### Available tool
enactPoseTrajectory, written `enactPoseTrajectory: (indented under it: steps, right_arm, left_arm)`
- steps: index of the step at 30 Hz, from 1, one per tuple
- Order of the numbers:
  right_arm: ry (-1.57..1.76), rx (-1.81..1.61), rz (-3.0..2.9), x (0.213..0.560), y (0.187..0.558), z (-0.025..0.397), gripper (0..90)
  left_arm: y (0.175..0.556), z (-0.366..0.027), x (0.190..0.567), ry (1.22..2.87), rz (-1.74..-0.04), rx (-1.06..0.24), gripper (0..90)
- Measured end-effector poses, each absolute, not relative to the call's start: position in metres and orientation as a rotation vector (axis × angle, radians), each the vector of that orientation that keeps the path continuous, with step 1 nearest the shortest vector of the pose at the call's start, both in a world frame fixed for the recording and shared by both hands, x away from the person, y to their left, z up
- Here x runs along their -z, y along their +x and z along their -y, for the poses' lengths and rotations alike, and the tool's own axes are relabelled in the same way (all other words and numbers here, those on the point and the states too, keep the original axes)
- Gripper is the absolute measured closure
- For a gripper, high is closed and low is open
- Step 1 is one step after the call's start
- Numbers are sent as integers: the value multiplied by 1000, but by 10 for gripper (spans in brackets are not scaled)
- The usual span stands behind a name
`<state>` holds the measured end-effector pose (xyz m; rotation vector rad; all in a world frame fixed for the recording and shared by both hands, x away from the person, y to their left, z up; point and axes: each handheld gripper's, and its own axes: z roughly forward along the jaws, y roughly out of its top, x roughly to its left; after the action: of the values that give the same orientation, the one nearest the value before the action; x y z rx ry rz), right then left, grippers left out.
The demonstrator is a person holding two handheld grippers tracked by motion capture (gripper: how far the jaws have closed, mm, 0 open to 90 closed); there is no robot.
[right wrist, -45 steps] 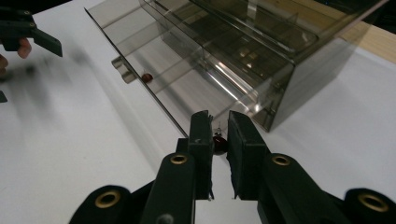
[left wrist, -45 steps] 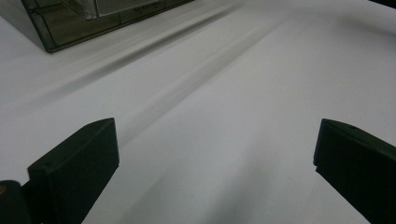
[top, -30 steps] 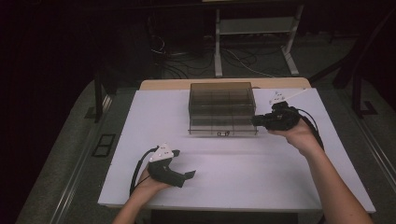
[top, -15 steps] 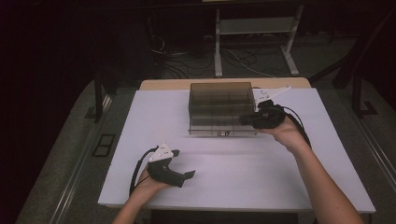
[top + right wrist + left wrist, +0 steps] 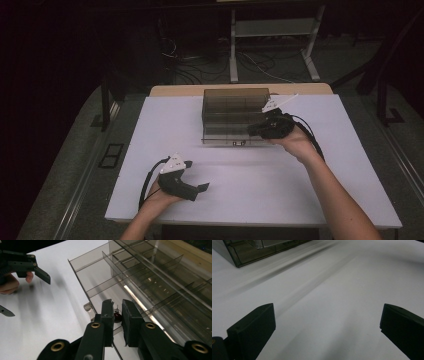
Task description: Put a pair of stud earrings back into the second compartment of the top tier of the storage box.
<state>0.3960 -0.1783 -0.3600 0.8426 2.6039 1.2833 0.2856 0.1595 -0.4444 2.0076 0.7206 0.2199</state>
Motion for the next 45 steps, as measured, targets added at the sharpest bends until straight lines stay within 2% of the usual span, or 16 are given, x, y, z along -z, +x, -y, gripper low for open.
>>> enactPoseTrajectory:
  steps: [11,19,32,45]
  right_arm:
    - [853,-1252,-2614,368,398,169,782]
    - [876,-1267,-2589,367,398,171,733]
    - [875,-1288,-2602,365,389,183,876]
    - [834,-1301,-2610,365,371,186,888]
  left_arm:
    - [285,-159,445,2008,-721,-221,0]
    - [286,-160,445,2008,-718,-223,0]
    - [286,-161,444,2010,-725,-226,0]
    - [286,-161,445,2007,-723,-229,0]
